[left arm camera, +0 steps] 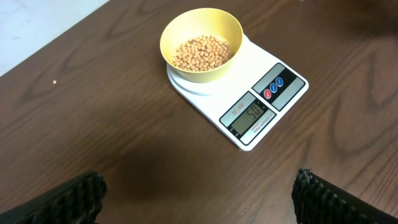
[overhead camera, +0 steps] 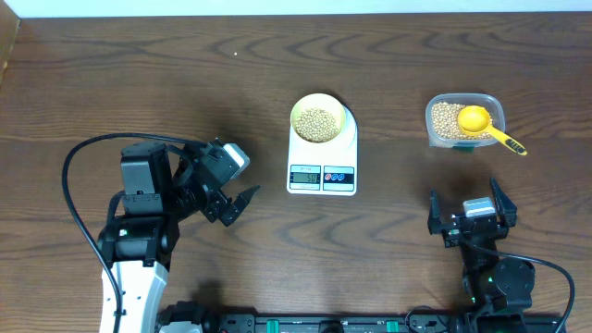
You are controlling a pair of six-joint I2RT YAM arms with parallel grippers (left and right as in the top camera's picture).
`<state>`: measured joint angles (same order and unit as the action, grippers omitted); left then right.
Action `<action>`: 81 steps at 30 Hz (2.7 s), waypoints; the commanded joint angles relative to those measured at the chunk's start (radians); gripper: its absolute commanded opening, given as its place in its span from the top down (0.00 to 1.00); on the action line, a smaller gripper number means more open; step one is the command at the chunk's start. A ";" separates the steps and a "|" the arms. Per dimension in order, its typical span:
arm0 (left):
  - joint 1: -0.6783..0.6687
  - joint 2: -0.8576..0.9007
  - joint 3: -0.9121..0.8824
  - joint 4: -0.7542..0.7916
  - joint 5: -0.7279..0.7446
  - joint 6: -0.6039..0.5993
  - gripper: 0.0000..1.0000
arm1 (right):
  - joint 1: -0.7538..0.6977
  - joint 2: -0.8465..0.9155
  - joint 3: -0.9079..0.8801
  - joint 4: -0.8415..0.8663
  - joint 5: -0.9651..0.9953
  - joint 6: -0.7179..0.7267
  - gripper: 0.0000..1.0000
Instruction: Scoop item into bowl and weigh 50g on scale
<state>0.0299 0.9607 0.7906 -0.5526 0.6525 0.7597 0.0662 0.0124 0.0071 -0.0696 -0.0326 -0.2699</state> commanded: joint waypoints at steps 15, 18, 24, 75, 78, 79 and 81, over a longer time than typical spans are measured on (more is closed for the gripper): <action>-0.002 0.001 -0.002 0.000 0.013 0.003 0.02 | 0.006 -0.007 -0.002 -0.005 0.008 0.007 0.01; -0.002 0.001 -0.002 0.000 0.013 0.003 0.02 | 0.006 -0.007 -0.002 -0.005 0.008 0.007 0.01; -0.002 0.001 -0.002 0.000 0.013 0.003 0.02 | 0.006 -0.007 -0.002 -0.005 0.008 0.007 0.01; -0.002 -0.553 -0.380 0.427 -0.463 -0.634 0.02 | 0.006 -0.007 -0.002 -0.005 0.008 0.007 0.01; -0.002 -0.633 -0.449 0.452 -0.464 -0.634 0.02 | 0.006 -0.007 -0.002 -0.005 0.008 0.007 0.01; -0.002 -0.660 -0.472 0.458 -0.465 -0.634 0.03 | 0.006 -0.007 -0.002 -0.005 0.008 0.007 0.01; -0.002 -0.707 -0.509 0.463 -0.467 -0.634 0.02 | 0.006 -0.007 -0.002 -0.005 0.008 0.007 0.01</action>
<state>0.0299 0.3130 0.3237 -0.1001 0.2028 0.1448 0.0662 0.0124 0.0071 -0.0704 -0.0296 -0.2699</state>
